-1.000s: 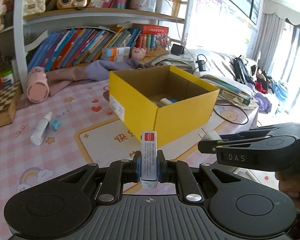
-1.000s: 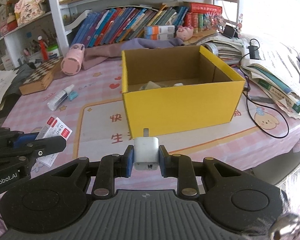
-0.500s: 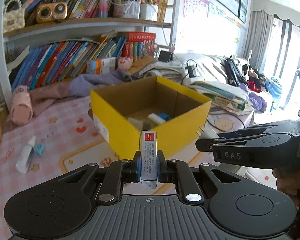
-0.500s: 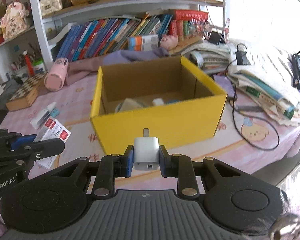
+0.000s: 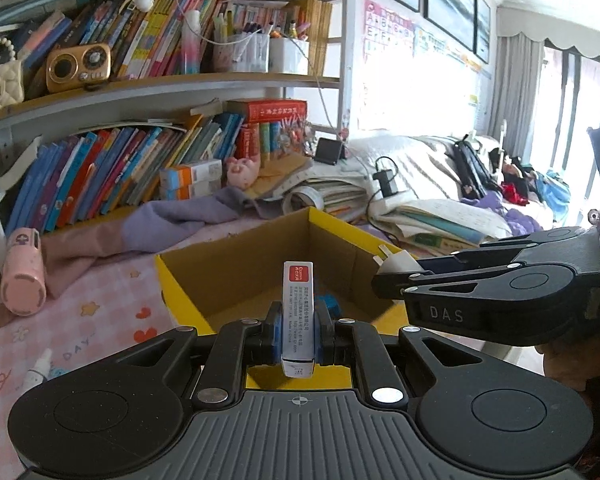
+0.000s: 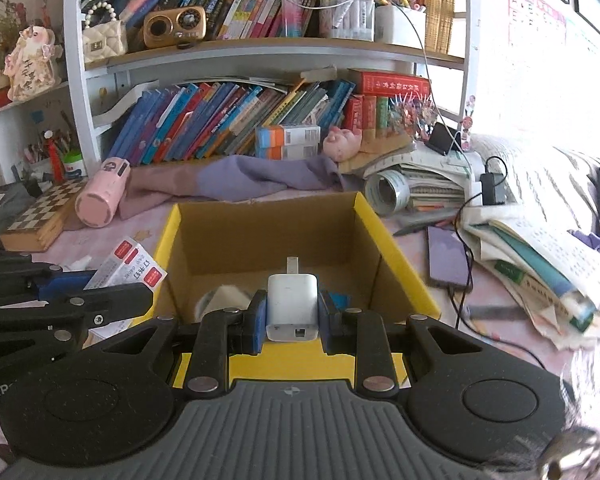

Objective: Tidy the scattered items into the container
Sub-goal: 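Lower the adapter into the box with the right tool while the left tool lowers the medicine box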

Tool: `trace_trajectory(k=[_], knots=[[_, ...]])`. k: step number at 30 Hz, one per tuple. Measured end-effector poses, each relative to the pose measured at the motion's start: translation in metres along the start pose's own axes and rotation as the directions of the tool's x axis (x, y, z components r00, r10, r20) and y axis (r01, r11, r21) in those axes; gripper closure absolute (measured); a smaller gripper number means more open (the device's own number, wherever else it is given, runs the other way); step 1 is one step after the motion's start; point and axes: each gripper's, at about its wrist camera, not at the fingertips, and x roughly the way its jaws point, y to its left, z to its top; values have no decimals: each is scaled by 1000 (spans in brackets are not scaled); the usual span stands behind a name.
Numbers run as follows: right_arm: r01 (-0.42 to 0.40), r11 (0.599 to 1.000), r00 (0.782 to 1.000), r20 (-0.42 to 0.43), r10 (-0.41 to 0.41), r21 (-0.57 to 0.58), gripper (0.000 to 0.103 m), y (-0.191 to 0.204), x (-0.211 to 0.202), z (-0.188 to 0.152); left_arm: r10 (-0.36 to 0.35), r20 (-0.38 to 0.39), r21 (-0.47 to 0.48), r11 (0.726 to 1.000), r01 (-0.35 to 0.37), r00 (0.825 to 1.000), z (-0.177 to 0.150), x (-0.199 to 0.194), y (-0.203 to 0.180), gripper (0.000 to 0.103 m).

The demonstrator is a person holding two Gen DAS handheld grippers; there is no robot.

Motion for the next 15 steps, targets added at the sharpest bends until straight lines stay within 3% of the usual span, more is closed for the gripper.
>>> trace_trajectory(k=[9, 15], knots=[[-63, 997, 997, -37, 61, -55, 79, -24, 50, 24, 74, -21, -44, 996, -75, 997, 14, 41, 3, 90], [-131, 985, 982, -150, 113, -115, 79, -28, 95, 28, 81, -120, -80, 993, -91, 989, 11, 76, 8, 90]])
